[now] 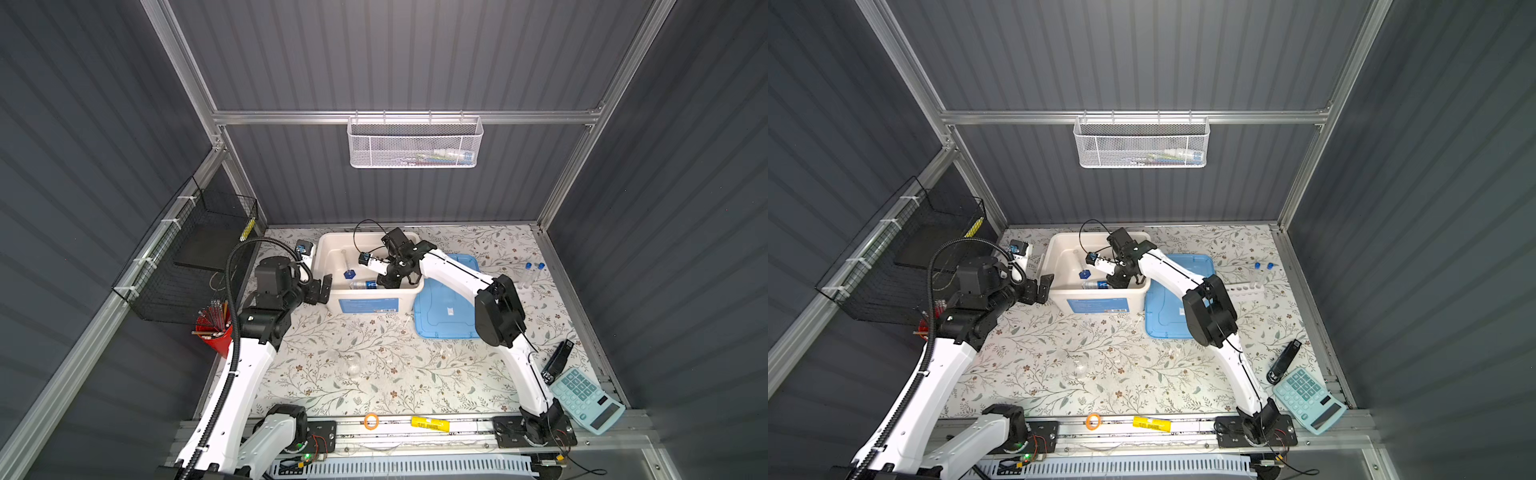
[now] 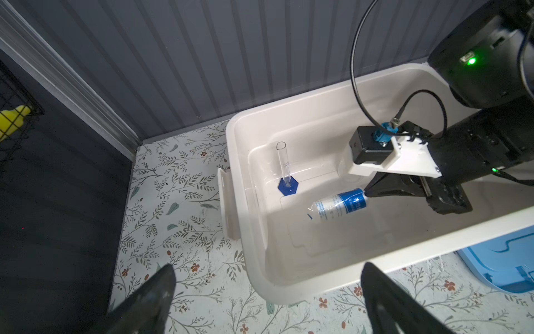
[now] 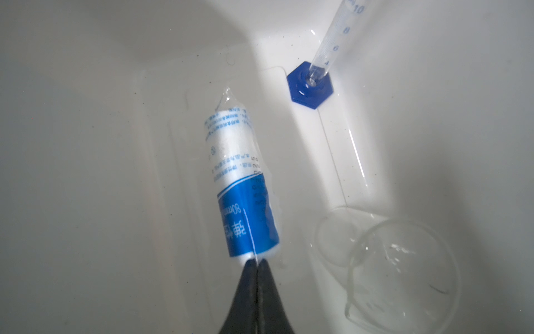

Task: Organize the chemistry lab equipment
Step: 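Lower the bandage roll into the bin and open the right gripper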

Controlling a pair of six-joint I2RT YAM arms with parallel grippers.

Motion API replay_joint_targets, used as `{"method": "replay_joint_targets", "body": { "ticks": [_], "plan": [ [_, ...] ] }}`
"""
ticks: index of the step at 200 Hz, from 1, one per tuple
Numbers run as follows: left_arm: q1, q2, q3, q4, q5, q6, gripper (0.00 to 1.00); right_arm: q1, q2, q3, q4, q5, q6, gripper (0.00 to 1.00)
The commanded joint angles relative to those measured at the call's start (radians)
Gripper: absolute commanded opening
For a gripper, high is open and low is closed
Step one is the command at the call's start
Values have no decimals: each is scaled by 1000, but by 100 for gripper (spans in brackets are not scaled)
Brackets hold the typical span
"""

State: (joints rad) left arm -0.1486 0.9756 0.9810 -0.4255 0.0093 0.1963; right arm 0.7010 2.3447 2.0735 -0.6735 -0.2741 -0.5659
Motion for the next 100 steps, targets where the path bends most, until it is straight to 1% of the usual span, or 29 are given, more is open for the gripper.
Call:
{"method": "replay_joint_targets", "body": {
  "ticks": [1,28,80,100],
  "plan": [
    [7,1,33,-7,-9,18,100,3,16,-17,12,12,-15,6],
    [7,2,33,-8,-9,18,100,3,17,-18,16,19,-17,9],
    [9,-2,32,-12,-9,20,100,3,19,-26,21,18,-16,22],
    [9,-2,31,-11,-9,21,100,3,16,-26,21,22,-15,23]
  ]
}}
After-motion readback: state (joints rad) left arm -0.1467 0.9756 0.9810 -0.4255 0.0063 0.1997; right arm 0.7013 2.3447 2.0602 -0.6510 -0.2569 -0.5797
